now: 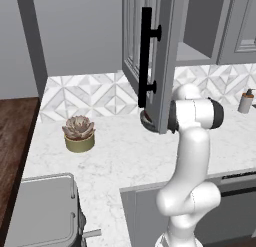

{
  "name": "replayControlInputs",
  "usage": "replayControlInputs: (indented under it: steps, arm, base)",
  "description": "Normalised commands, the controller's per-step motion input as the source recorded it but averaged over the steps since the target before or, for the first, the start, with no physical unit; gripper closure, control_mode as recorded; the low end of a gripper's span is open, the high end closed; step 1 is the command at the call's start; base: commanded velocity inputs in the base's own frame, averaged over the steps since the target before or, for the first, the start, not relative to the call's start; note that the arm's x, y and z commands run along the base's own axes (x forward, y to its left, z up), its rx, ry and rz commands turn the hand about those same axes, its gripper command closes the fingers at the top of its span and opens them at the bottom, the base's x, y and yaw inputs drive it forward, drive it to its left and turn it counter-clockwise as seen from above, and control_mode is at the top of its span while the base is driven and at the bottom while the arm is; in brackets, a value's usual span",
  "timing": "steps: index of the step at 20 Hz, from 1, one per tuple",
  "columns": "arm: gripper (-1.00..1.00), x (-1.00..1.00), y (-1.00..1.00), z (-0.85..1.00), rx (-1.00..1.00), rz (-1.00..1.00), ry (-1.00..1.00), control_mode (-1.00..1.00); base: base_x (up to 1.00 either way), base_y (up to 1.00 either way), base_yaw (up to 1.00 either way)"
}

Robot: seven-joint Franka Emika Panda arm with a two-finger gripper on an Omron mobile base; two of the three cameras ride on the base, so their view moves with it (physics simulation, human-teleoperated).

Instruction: Pick up the bowls on the counter and stack them on top of one another in the open cabinet. Place the smaller bowl on top of the larger bowl.

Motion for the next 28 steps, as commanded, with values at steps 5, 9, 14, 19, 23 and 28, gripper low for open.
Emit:
replayControlInputs:
  steps: [5,9,14,19,23,28]
  arm:
    - [1.0,0.47,0.0,-0.17,0.0,0.0,0.02,-1.0]
    - [-1.0,0.12,0.04,-0.07,-0.01,0.0,0.04,-1.0]
    - [-1.0,0.0,0.07,0.43,0.0,0.0,-0.14,-1.0]
    - [-1.0,-0.16,0.05,0.25,-0.04,0.0,-0.01,-1.0]
    - [-1.0,-0.33,0.14,-0.08,-0.07,0.0,0.1,-1.0]
    - [-1.0,-0.18,0.23,-0.17,-0.04,0.0,0.18,-1.0]
  base:
    - [0.0,0.0,0.0]
    - [0.0,0.0,0.0]
    - [0.0,0.0,0.0]
    - [0.0,0.0,0.0]
    - [0.0,0.0,0.0]
    - [0.0,0.0,0.0]
